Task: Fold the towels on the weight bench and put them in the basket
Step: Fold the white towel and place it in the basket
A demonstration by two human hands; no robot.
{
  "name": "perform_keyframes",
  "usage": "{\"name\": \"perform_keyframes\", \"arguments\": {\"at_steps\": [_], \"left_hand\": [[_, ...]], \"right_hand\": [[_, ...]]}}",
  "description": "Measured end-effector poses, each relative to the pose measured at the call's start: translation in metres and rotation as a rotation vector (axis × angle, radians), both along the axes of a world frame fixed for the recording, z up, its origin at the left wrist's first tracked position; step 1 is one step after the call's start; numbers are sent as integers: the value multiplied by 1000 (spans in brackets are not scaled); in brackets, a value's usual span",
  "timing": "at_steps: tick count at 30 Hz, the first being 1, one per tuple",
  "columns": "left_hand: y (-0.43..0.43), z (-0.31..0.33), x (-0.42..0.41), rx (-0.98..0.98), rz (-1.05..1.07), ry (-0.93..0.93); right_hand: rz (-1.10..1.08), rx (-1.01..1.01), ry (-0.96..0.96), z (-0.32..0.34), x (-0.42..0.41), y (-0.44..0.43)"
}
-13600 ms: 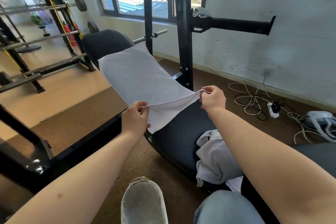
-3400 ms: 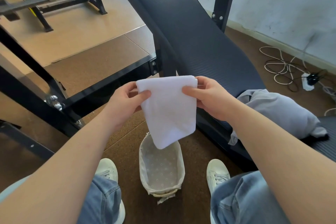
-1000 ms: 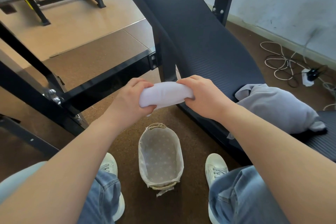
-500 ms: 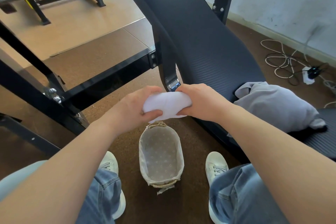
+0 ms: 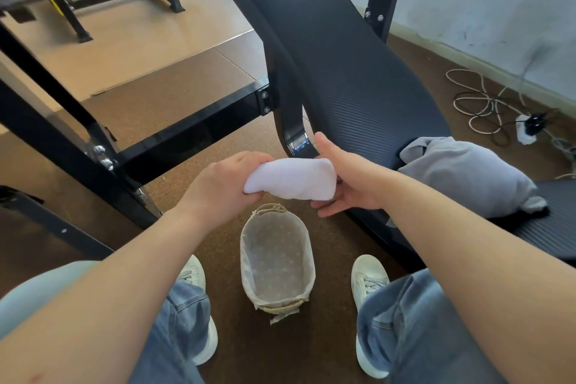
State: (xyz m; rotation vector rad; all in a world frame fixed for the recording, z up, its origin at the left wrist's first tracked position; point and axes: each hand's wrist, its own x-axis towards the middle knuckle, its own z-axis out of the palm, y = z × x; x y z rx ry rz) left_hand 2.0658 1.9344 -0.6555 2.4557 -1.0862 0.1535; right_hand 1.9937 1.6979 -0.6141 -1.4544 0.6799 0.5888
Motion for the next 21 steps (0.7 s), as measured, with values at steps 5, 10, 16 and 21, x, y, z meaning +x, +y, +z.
{"name": "perform_keyframes", "arguments": {"at_steps": [5,10,16,21], "left_hand": [[6,1,-12,-70,-42,-89],[3,-1,-17,-137,183,189],[0,17,-27,-443,232,1060],[-2,26,-31,-732,365,1170]], "right_hand": [[-134,250,-14,5,-10,2],[-105,148,-209,3,-9,2],[-47,-35,-420,1,-14,13],[15,-43,-449,0,-20,21]]}}
